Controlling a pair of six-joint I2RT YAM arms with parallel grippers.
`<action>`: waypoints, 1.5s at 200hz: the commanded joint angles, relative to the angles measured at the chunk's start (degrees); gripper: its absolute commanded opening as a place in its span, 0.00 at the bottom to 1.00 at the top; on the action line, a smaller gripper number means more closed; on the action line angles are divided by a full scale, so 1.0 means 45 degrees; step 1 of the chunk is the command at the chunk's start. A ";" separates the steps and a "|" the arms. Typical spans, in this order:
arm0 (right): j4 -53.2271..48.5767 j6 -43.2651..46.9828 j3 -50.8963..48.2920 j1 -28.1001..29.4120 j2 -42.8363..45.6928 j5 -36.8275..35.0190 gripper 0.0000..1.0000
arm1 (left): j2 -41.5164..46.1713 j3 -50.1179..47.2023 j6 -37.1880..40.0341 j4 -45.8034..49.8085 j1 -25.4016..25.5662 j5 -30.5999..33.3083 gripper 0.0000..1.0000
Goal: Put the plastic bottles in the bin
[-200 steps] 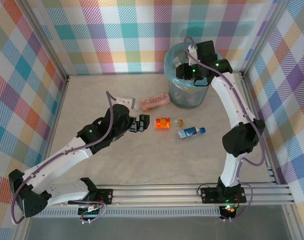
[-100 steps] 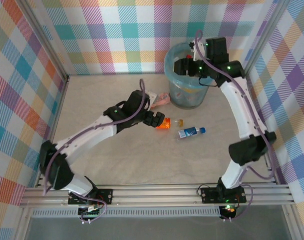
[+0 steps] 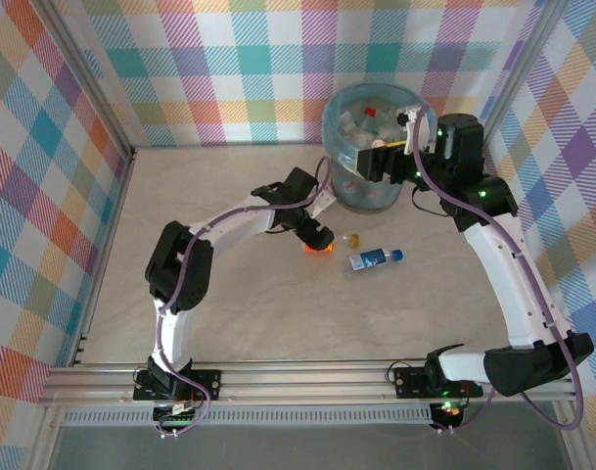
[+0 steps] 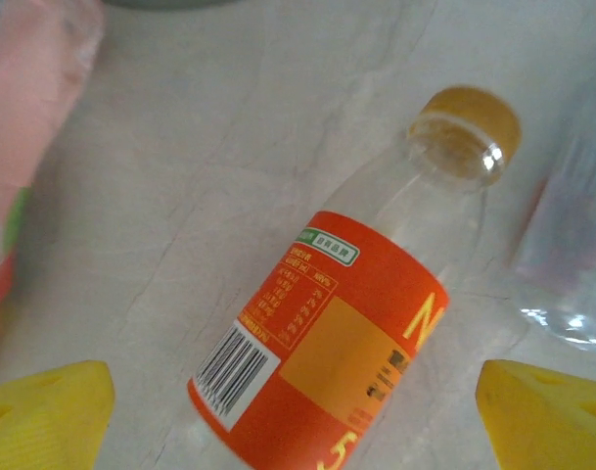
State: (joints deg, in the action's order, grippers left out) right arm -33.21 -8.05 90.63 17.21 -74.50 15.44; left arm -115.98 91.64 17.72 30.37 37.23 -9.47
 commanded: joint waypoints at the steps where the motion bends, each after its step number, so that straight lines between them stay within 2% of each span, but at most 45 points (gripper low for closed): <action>1: -0.0026 0.0450 -0.0235 -0.0090 0.0428 -0.0393 0.84 | -0.0671 0.0451 0.0692 0.0403 -0.0034 -0.0624 0.94; 42: 0.0200 0.0589 -0.0787 -0.0091 0.0588 -0.0667 0.87 | -0.1832 0.1166 0.0485 0.0985 -0.0032 -0.0748 0.86; 109: 0.0010 0.0237 -0.0427 -0.0075 0.0258 -0.0278 0.86 | -0.1285 0.0160 0.0394 0.0459 -0.0032 -0.1366 0.66; 130: -0.0227 0.0001 -0.0472 -0.0076 0.0341 -0.0257 0.86 | -0.0617 -0.0396 0.0321 0.0008 -0.0032 -0.1252 0.59; 197: 0.1283 -0.0532 -0.3244 -0.0075 0.1425 -0.0728 0.86 | 0.2353 -0.3140 -0.0311 -0.1434 -0.0037 0.0012 0.49; 244: 0.1198 -0.0593 -0.2928 -0.0075 0.1481 -0.0208 0.85 | 0.5230 -0.5656 -0.1876 -0.3707 -0.0042 0.1320 0.45; 260: 0.1755 -0.0840 -0.3180 -0.0075 0.1675 0.0395 0.85 | 0.6017 -0.6124 -0.2304 -0.3909 -0.0032 0.1292 0.45; 300: 0.3142 -0.0982 -0.3680 -0.0047 0.1632 0.3343 0.84 | 0.7762 -0.7054 -0.3363 -0.4670 -0.0032 0.0875 0.45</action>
State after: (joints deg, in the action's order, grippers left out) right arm -25.08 -11.40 74.98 17.21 -67.37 20.45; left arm -86.02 61.91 7.07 14.28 37.23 -4.89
